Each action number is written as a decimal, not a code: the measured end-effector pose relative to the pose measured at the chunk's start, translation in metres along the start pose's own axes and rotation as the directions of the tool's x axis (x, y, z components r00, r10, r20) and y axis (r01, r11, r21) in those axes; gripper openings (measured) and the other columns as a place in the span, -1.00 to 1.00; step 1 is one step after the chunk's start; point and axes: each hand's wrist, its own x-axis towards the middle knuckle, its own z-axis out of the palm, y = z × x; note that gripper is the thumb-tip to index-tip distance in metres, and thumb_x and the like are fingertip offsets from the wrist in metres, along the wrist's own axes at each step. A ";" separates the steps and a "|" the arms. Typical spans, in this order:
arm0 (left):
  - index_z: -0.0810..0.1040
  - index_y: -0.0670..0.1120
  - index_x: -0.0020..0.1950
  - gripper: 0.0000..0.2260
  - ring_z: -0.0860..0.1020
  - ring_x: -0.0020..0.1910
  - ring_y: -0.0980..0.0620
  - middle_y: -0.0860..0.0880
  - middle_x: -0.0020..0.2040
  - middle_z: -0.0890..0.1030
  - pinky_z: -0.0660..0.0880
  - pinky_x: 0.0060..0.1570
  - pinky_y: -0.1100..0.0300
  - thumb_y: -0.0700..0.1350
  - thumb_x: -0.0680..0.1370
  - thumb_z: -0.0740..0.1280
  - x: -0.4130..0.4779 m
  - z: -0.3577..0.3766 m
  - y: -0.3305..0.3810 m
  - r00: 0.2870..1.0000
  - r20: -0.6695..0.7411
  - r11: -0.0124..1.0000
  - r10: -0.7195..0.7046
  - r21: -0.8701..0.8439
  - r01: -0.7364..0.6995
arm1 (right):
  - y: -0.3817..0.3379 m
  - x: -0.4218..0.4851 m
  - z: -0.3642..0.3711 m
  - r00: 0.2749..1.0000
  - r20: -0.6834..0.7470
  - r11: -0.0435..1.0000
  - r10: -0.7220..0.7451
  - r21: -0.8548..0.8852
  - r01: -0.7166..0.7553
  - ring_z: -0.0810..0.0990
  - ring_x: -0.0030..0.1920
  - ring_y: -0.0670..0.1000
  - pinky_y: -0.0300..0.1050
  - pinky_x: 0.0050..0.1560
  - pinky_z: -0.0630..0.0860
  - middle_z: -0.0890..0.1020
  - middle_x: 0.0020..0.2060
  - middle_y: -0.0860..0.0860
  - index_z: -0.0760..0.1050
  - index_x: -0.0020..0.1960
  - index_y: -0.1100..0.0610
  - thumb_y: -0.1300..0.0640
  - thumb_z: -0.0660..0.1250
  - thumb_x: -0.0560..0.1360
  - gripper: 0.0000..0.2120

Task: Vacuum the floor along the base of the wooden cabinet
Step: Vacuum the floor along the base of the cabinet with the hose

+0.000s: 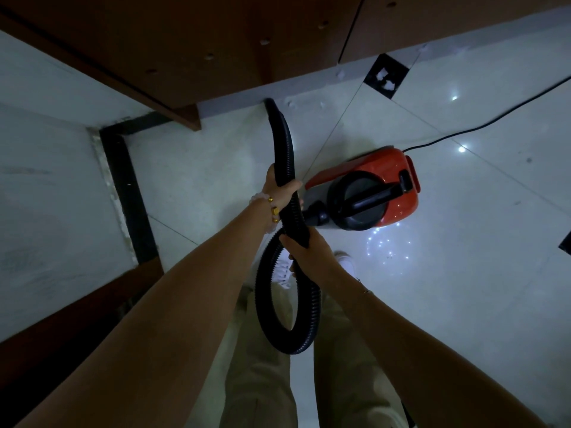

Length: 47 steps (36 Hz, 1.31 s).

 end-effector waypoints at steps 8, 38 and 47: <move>0.29 -0.04 0.28 -0.65 0.53 -0.30 -0.09 -0.14 -0.13 0.46 0.60 -0.17 -0.02 -0.21 0.53 0.29 0.008 0.002 0.007 0.998 -0.046 0.999 0.034 0.014 -0.034 | -0.005 0.010 -0.002 1.000 -0.019 1.000 0.017 0.016 -0.016 0.51 -0.46 -0.03 -0.17 -0.41 0.48 0.53 -0.27 0.04 0.37 0.13 0.18 0.00 0.31 0.52 -0.69; 0.25 0.01 0.43 -0.55 0.57 -0.32 0.02 -0.11 0.00 0.51 0.61 -0.20 0.09 -0.03 0.57 0.28 -0.011 0.036 0.004 0.999 0.021 0.996 -0.029 0.085 0.027 | 0.005 -0.015 -0.014 0.993 -0.102 0.988 0.061 0.151 -0.045 0.51 -0.47 -0.04 -0.24 -0.47 0.50 0.53 -0.27 0.08 0.36 0.06 0.18 0.00 0.29 0.54 -0.73; 0.26 0.00 0.42 -0.56 0.57 -0.28 0.02 -0.09 0.00 0.49 0.60 -0.02 -0.01 -0.03 0.57 0.27 -0.011 0.046 0.006 0.999 0.035 0.988 -0.011 0.157 0.005 | 0.007 -0.021 -0.019 0.991 -0.124 0.983 0.051 0.179 -0.028 0.51 -0.44 0.00 -0.04 -0.31 0.54 0.53 -0.25 0.10 0.36 0.05 0.17 -0.01 0.30 0.52 -0.72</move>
